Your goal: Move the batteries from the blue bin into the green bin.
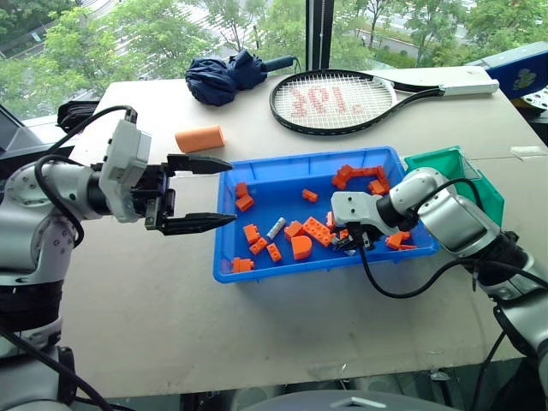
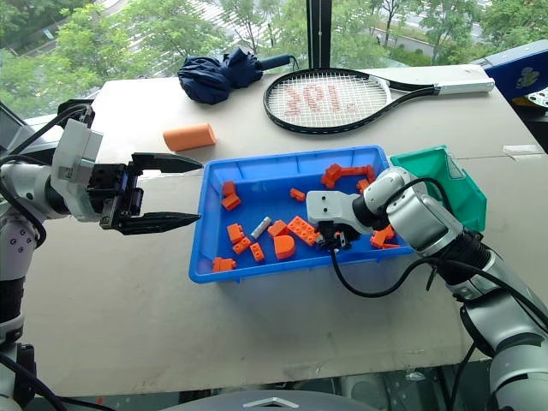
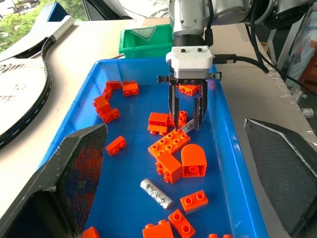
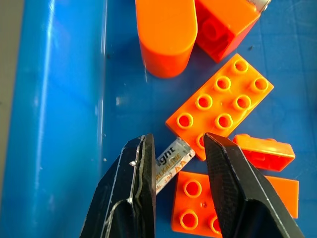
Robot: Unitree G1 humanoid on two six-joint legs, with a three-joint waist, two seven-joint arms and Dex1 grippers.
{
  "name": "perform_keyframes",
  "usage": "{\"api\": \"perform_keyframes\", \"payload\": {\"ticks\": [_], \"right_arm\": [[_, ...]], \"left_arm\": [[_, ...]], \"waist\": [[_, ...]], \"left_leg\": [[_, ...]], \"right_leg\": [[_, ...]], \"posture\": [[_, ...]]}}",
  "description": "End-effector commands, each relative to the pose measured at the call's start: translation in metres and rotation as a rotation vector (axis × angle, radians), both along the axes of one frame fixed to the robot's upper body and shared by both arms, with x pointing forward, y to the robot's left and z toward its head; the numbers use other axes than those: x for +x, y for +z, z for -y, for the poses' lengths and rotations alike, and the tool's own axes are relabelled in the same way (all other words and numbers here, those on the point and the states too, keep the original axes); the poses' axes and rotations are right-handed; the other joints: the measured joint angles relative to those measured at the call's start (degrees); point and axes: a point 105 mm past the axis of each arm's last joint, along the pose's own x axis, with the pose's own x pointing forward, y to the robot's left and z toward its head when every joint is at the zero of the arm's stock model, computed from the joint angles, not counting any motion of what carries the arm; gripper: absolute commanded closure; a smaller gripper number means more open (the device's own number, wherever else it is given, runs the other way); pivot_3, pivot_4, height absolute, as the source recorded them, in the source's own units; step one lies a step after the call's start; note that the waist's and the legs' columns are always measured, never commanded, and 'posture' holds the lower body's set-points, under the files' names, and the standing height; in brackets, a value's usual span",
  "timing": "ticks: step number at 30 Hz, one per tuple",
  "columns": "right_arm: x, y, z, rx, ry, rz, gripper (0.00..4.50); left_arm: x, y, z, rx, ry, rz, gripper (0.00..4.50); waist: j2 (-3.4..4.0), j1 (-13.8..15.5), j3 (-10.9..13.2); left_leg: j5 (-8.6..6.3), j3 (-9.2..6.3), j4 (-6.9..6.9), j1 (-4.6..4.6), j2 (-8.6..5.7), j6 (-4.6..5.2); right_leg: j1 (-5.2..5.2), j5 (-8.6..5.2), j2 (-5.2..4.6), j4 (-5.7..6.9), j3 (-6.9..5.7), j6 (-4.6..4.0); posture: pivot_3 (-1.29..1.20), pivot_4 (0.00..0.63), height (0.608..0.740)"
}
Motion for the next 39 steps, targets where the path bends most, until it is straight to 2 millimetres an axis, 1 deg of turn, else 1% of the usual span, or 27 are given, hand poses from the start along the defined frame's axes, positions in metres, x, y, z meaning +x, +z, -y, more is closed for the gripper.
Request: {"api": "perform_keyframes", "payload": {"ticks": [1, 2, 3, 5, 8, 11, 16, 20, 23, 24, 25, 26, 27, 29, 31, 32, 39], "right_arm": [[0.0, 0.013, -0.001, 0.041, 0.002, 0.04, 2.24], [0.0, 0.014, -0.001, 0.043, -0.007, 0.044, 1.63], [0.0, 0.014, 0.0, 0.042, -0.011, 0.044, 1.42], [-0.003, 0.013, 0.003, 0.027, -0.009, 0.027, 0.55], [-0.009, 0.006, 0.007, -0.01, -0.002, -0.001, 0.55], [-0.011, -0.002, 0.01, -0.032, -0.013, -0.017, 0.55], [-0.008, -0.009, 0.013, -0.057, -0.032, -0.008, 0.55], [-0.001, -0.014, 0.015, -0.088, -0.022, 0.054, 0.55], [0.003, -0.013, 0.015, -0.086, -0.031, 0.084, 0.55], [0.005, -0.012, 0.015, -0.083, -0.034, 0.093, 1.08], [0.006, -0.011, 0.015, -0.083, -0.035, 0.099, 1.41], [0.006, -0.011, 0.015, -0.081, -0.036, 0.103, 1.85], [0.007, -0.01, 0.015, -0.081, -0.037, 0.106, 2.38], [0.007, -0.009, 0.015, -0.082, -0.036, 0.107, 3.11], [0.006, -0.009, 0.016, -0.083, -0.033, 0.106, 4.1], [0.006, -0.009, 0.016, -0.082, -0.032, 0.107, 4.45], [0.005, -0.008, 0.015, -0.076, -0.035, 0.102, 4.45]], "left_arm": [[-0.001, 0.008, 0.001, 0.0, -0.01, 0.043, 0.0], [-0.001, 0.008, 0.001, 0.0, -0.01, 0.042, 0.0], [-0.001, 0.008, 0.001, 0.0, -0.011, 0.042, 0.0], [-0.001, 0.009, 0.0, 0.0, -0.011, 0.042, 0.0], [-0.001, 0.009, 0.0, 0.0, -0.009, 0.042, 0.0], [-0.001, 0.009, 0.0, 0.001, -0.008, 0.043, 0.0], [-0.001, 0.009, 0.0, 0.004, -0.004, 0.043, 0.0], [-0.001, 0.01, 0.0, 0.004, -0.007, 0.044, 0.0], [-0.001, 0.01, 0.0, 0.004, -0.006, 0.043, 0.0], [-0.001, 0.01, 0.0, 0.005, -0.006, 0.042, 0.0], [-0.001, 0.01, 0.0, 0.007, -0.006, 0.042, 0.0], [-0.001, 0.01, 0.0, 0.008, -0.006, 0.042, 0.0], [-0.001, 0.01, 0.0, 0.008, -0.007, 0.042, 0.0], [-0.001, 0.01, 0.0, 0.007, -0.009, 0.042, 0.0], [0.0, 0.011, 0.001, 0.005, -0.01, 0.042, 0.0], [0.0, 0.011, 0.001, 0.005, -0.011, 0.043, 0.0], [0.0, 0.011, 0.0, 0.003, -0.009, 0.045, 0.0]], "waist": [[0.0, 0.0, 0.0], [0.0, 0.0, 0.0], [0.0, 0.0, 0.0], [0.0, 0.0, 0.0], [0.0, 0.1, 0.0], [0.0, 0.1, 0.0], [0.0, 0.1, 0.0], [0.0, 0.1, 0.0], [0.0, 0.0, 0.0], [0.0, 0.0, 0.0], [0.0, 0.0, 0.0], [0.0, 0.0, 0.0], [0.0, 0.0, 0.0], [-0.01, 0.0, 0.0], [-0.01, 0.0, 0.0], [-0.01, 0.0, 0.0], [-0.01, 0.0, 0.0]], "left_leg": [[0.0, 0.0, 0.0, 0.0, 0.0, 0.0], [0.0, 0.0, 0.0, 0.0, 0.0, 0.0], [0.0, 0.0, 0.0, 0.0, 0.0, 0.0], [0.0, 0.0, 0.0, 0.0, 0.0, 0.0], [0.0, 0.0, 0.0, 0.0, 0.0, 0.0], [0.0, 0.0, 0.0, 0.0, 0.0, 0.0], [0.0, 0.0, 0.0, 0.0, 0.0, 0.0], [0.0, 0.0, 0.0, -0.01, 0.0, 0.0], [0.0, 0.0, 0.0, -0.01, 0.0, 0.0], [0.0, 0.0, 0.0, -0.01, 0.0, 0.0], [0.0, 0.01, 0.0, 0.0, 0.0, 0.0], [0.0, 0.01, 0.0, -0.01, 0.0, 0.0], [0.0, 0.01, 0.0, 0.0, 0.0, 0.0], [0.0, 0.0, 0.0, 0.0, 0.0, 0.0], [0.0, 0.0, 0.0, 0.0, 0.0, 0.0], [0.0, 0.0, 0.0, 0.0, 0.0, 0.0], [0.0, 0.0, 0.0, 0.0, 0.0, 0.0]], "right_leg": [[0.0, 0.0, 0.0, 0.0, 0.0, 0.0], [0.0, 0.0, 0.0, 0.0, 0.0, 0.0], [0.0, 0.0, 0.0, 0.0, 0.0, 0.0], [0.0, 0.0, 0.0, 0.0, 0.0, 0.0], [0.0, 0.0, 0.0, -0.02, -0.01, 0.0], [0.0, 0.0, 0.0, -0.02, -0.01, 0.0], [0.0, 0.0, 0.0, -0.01, 0.0, 0.0], [0.0, 0.0, 0.0, -0.01, 0.0, 0.0], [0.0, 0.0, 0.0, -0.01, 0.0, 0.0], [0.0, 0.0, 0.0, -0.01, 0.0, 0.0], [0.0, 0.0, 0.0, -0.01, 0.0, 0.0], [0.0, 0.0, 0.0, -0.01, 0.0, 0.0], [0.0, 0.0, 0.0, -0.01, 0.0, 0.0], [0.0, 0.0, 0.0, 0.0, -0.01, 0.0], [0.0, 0.0, 0.0, 0.0, 0.0, 0.0], [0.0, 0.0, 0.0, -0.01, -0.01, 0.0], [0.0, 0.0, 0.0, 0.0, -0.01, 0.0]], "posture": [[0.0, 0.15, 0.74], [0.0, 0.15, 0.74], [0.0, 0.15, 0.74], [0.0, 0.15, 0.74], [0.0, 0.15, 0.74], [0.0, 0.15, 0.74], [0.0, 0.15, 0.74], [0.0, 0.15, 0.74], [0.0, 0.15, 0.74], [0.0, 0.15, 0.74], [0.0, 0.15, 0.74], [0.0, 0.15, 0.74], [0.0, 0.15, 0.74], [0.0, 0.15, 0.74], [0.0, 0.15, 0.74], [0.0, 0.15, 0.74], [0.0, 0.15, 0.74]]}}
